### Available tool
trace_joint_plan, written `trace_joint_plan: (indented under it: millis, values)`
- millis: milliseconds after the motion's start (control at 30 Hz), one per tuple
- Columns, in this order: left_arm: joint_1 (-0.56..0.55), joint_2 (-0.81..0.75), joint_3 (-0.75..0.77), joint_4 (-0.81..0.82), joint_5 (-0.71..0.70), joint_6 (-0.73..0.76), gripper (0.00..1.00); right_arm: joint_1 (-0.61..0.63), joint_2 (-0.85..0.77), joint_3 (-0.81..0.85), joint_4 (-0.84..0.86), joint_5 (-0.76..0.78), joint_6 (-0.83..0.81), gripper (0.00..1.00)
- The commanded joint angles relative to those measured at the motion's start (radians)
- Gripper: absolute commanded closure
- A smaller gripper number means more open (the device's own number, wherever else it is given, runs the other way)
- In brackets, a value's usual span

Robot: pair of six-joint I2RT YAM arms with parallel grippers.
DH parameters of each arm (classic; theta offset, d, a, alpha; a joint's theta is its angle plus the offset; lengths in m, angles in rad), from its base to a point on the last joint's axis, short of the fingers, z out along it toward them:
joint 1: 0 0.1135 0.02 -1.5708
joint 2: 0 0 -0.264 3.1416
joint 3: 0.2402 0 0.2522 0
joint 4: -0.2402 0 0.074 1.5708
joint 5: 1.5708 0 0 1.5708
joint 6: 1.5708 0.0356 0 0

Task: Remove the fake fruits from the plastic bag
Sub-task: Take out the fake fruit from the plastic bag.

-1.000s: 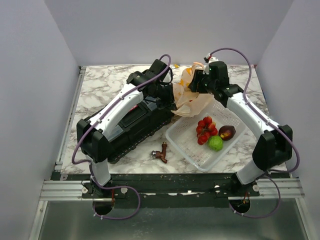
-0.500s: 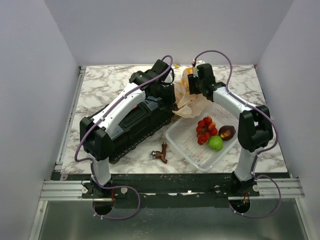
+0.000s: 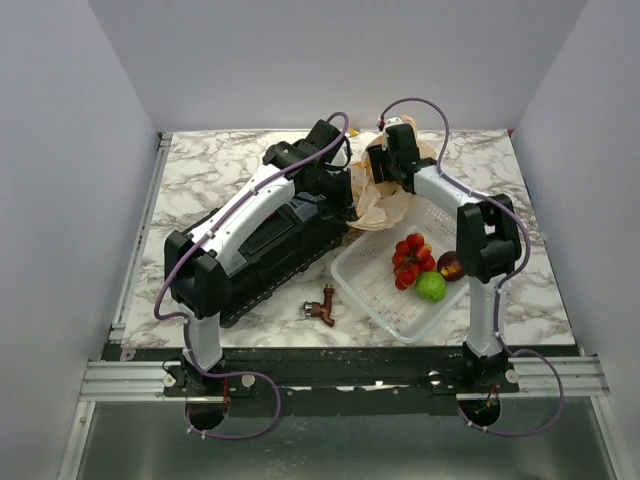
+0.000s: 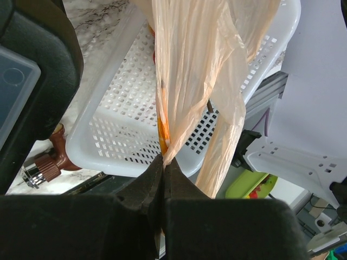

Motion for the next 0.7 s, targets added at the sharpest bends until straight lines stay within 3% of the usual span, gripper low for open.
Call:
trace_joint_plan:
  millis: [0, 300, 533, 667]
  values:
    - [-0.003, 0.023, 0.037, -0.018, 0.023, 0.014, 1.00, -0.014, 0.054, 0.053, 0.053, 0.015, -0.024, 0.26]
    - [-0.003, 0.030, 0.030, -0.028, 0.027, 0.018, 1.00, -0.024, 0.167, 0.145, 0.075, 0.011, -0.048, 0.09]
    - [-0.005, 0.045, 0.033, -0.035, 0.041, 0.025, 1.00, -0.026, 0.258, 0.224, 0.105, 0.087, -0.038, 0.12]
    - [-0.005, 0.047, 0.027, -0.038, 0.042, 0.032, 1.00, -0.026, 0.291, 0.248, 0.131, 0.108, -0.030, 0.21]
